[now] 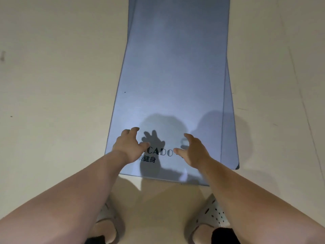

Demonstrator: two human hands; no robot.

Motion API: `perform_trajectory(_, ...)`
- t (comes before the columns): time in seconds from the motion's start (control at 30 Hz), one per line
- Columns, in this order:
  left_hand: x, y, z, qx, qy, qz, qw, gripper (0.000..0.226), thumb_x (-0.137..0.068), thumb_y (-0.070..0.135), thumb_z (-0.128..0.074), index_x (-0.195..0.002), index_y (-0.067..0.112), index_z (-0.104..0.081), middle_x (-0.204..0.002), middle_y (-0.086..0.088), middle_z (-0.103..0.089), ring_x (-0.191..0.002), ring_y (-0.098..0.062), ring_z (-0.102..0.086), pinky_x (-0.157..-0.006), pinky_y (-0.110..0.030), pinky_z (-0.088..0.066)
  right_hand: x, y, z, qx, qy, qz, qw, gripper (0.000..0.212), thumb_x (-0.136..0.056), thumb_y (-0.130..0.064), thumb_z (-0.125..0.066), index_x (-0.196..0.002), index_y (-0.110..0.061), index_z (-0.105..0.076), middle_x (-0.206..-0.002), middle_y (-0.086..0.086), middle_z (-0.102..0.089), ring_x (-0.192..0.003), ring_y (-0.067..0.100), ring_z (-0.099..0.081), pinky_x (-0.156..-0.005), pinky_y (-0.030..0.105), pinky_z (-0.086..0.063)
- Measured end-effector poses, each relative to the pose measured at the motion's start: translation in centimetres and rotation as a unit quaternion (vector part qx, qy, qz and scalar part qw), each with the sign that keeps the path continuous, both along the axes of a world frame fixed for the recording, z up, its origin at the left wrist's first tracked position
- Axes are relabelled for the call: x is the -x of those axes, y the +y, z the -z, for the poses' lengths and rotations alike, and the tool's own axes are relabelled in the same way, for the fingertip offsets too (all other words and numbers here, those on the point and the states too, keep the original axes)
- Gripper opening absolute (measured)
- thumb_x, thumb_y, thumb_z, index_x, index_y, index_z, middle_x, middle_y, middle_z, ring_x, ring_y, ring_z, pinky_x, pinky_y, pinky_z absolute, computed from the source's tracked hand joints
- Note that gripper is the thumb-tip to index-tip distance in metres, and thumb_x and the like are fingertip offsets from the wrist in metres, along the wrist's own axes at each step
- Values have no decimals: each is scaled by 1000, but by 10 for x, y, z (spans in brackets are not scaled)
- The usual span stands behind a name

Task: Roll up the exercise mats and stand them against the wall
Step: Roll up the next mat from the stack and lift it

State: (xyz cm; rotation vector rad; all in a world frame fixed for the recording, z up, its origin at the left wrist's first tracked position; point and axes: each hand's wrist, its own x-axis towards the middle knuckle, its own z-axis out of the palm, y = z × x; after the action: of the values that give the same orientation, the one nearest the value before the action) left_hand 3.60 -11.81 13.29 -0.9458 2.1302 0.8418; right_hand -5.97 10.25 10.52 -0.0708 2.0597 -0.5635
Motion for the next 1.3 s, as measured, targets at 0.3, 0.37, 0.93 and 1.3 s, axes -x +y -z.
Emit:
perform_trajectory(0.3,38,9,152,-36,20,53,998,75,-95,47,-62,-157,20,-30,-154,-10,-39,-127,-32,-52,-93,-36,-46,-18,-20,178,-31,11,-109,993,94,-89,-50,-78,-163,-21,-27,-162,8,-34,-143,31,-46,-116,37,-39)
perform_trajectory(0.37,29,10,162,-11,-10,106,994,71,-96,48,-60,-155,19,-32,-154,-9,-37,-132,-34,-47,-105,-42,-44,-27,-5,192,-57,38,-153,986,94,-83,-53,-82,-158,-23,-34,-154,6,-35,-140,33,-45,-115,43,-41)
perform_trajectory(0.93,-23,20,210,-32,-27,175,984,75,-88,59,-65,-148,30,-31,-150,1,-26,-119,-34,-55,-96,-45,-50,-88,1,222,-285,161,-484,812,164,-59,-90,-73,-150,-19,44,-162,36,27,-152,60,7,-114,78,-11)
perform_trajectory(1.3,-33,6,215,-50,-44,272,960,119,-58,85,-72,-157,37,-28,-154,5,-20,-140,-29,-32,-110,-50,-41,-87,7,208,-124,127,-507,844,131,-75,-66,-75,-166,-18,7,-169,22,20,-158,44,11,-122,61,-28)
